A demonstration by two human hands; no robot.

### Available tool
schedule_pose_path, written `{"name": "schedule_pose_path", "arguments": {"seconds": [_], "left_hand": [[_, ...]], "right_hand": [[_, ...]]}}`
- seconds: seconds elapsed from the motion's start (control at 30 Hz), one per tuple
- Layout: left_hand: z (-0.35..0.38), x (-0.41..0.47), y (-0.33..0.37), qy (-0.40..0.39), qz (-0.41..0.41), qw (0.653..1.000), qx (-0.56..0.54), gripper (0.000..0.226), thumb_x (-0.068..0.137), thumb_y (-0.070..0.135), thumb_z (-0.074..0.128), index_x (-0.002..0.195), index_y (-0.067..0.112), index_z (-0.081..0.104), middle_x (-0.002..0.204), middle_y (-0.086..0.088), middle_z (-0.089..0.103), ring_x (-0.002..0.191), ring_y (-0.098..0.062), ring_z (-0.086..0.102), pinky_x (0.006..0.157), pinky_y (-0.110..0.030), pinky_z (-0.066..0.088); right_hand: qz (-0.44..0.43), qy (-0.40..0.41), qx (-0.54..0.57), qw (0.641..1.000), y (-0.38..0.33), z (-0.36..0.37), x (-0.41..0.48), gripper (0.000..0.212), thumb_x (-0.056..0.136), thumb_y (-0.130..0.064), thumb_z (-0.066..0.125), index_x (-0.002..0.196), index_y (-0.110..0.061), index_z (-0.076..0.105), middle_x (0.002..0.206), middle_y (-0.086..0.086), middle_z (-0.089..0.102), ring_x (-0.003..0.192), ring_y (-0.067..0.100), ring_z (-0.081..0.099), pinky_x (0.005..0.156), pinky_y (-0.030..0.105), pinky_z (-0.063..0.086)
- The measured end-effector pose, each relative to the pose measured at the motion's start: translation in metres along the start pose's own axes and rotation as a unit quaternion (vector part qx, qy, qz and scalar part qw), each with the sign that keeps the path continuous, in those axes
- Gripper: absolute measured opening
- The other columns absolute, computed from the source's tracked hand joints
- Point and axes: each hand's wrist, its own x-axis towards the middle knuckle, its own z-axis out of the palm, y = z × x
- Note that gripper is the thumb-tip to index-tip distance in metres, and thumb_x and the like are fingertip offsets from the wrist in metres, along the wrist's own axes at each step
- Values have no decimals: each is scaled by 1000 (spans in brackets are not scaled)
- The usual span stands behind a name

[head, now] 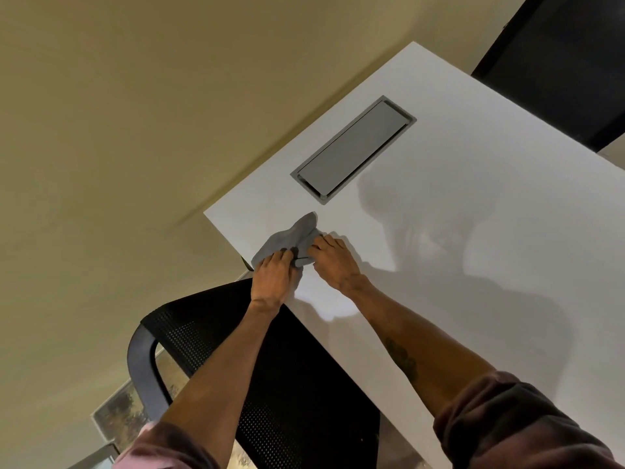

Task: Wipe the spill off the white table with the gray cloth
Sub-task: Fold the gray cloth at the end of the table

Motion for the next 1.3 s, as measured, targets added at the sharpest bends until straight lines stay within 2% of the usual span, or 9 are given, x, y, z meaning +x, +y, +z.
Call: {"name": "schedule_pose_path", "arguments": {"seconds": [0.23,0.37,0.47,0.6,0.7,0.83,1.07,1.2,1.3], "left_hand": [[-29,18,17,43,105,994,7,28,103,20,46,127,10,57,108,-11,71,92,-36,68,80,-41,47],[-47,24,42,47,153,987,-30,25,100,18,52,123,11,57,102,-11,69,82,-37,65,74,-42,50],[-56,25,67,36,182,982,-35,17,101,20,53,117,13,55,103,-9,67,81,-36,63,70,-41,49],[-60,25,107,9,229,972,-58,11,102,22,53,113,21,50,105,-1,61,75,-24,50,66,-30,38],[-61,17,144,-21,289,956,-45,12,101,21,54,112,18,54,107,-3,58,75,-24,51,64,-33,42],[-55,-6,198,-56,340,938,-23,16,97,17,56,113,17,60,105,-6,60,86,-27,59,73,-44,55],[-31,-75,297,-116,426,897,-29,16,92,20,61,106,18,69,94,-5,68,87,-25,63,75,-41,55],[-8,-128,344,-143,486,862,-37,21,94,21,64,112,13,70,101,-7,68,95,-27,62,86,-43,52],[8,-163,368,-162,536,828,-24,26,92,21,70,114,7,71,104,-12,67,98,-30,62,87,-43,51]], "right_hand": [[76,47,63,994,6,-27,-16,25,100,-16,48,122,-10,59,128,7,61,118,24,53,104,34,39],[104,64,80,989,22,-51,-38,26,103,-20,44,120,-10,60,121,8,65,112,24,56,101,34,43],[121,69,108,984,37,-70,-64,32,102,-20,44,127,-8,58,125,10,64,114,27,57,102,36,43],[170,82,154,970,60,-91,-113,25,100,-19,49,111,-3,64,106,15,69,97,31,62,87,42,51],[205,70,150,965,79,-100,-158,23,97,-16,48,107,-3,64,102,14,69,93,33,61,82,45,50],[252,82,166,950,99,-106,-224,25,96,-19,52,113,-9,69,115,10,61,106,27,56,88,38,48],[347,80,181,917,125,-105,-365,27,98,-25,56,118,-11,68,120,7,56,107,25,57,94,40,49],[409,80,193,888,128,-91,-441,27,100,-18,51,118,-7,67,120,12,60,107,29,59,97,41,48],[438,85,198,873,123,-79,-487,27,99,-13,50,120,-4,66,120,15,61,109,30,59,97,39,47]]}}
